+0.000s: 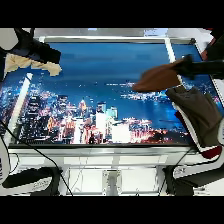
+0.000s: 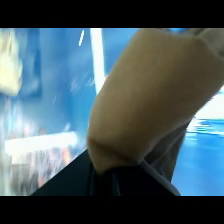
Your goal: Fold the shirts.
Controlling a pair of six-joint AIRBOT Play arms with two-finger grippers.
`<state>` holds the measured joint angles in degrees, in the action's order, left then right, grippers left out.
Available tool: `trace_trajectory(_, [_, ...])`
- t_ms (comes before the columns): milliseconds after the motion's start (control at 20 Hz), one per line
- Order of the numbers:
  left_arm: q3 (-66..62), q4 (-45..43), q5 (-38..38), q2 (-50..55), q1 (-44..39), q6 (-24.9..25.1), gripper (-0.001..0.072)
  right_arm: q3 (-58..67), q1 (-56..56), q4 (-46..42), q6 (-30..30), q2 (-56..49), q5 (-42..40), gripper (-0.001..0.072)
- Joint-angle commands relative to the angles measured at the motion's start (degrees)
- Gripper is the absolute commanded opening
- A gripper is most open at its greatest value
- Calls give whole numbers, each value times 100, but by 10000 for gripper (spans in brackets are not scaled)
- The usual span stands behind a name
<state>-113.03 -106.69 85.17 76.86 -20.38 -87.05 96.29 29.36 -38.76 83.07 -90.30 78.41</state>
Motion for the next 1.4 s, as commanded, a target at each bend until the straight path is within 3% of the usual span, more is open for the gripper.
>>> trace_trajectory(0, [2, 24, 26, -2, 2, -20, 13, 4, 1532, -627, 313, 511, 835, 28])
trace_trajectory(300, [2, 44, 201, -2, 2, -107, 12, -57, 2865, -2691, 407, 787, 2184, 28])
trace_trajectory(400, [2, 50, 289, -2, 2, -168, 12, -133, 2916, -3620, 398, 796, 2332, 28])
trace_trajectory(500, [2, 66, 372, -2, 0, -168, 13, -323, 2918, -3915, 415, 796, 2310, 30])
trace_trajectory(550, [2, 72, 367, -2, 0, -170, 12, -483, 2896, -3851, 413, 796, 2256, 39])
trace_trajectory(600, [2, 85, 363, -2, 0, -170, 13, -647, 2872, -3805, 413, 796, 2256, 119])
trace_trajectory(650, [2, 111, 365, -2, 0, -170, 12, -796, 2839, -3801, 420, 796, 2269, 307])
trace_trajectory(700, [2, 149, 367, -2, 0, -168, 13, -890, 2800, -3748, 422, 796, 2323, 419])
trace_trajectory(800, [2, 170, 341, -2, 0, -168, 13, -892, 2774, -3099, 422, 850, 2365, 417])
trace_trajectory(950, [2, 214, 173, -2, 0, -192, 12, -855, 2671, -1084, 330, 1082, 1969, 409])
trace_trajectory(1050, [2, 378, 72, 0, 0, -400, 13, -855, 2369, 223, -59, 1250, 1722, 405])
trace_trajectory(1100, [2, 511, 17, 4, 0, -485, 13, -855, 2098, 446, -243, 1311, 1720, 405])
trace_trajectory(1200, [15, 824, -94, 15, 0, -514, 13, -857, 1364, 142, -527, 1353, 1720, 405])
trace_trajectory(1350, [17, 997, -109, 28, 0, -511, 13, -857, 376, -1051, -533, 1353, 1451, 405])
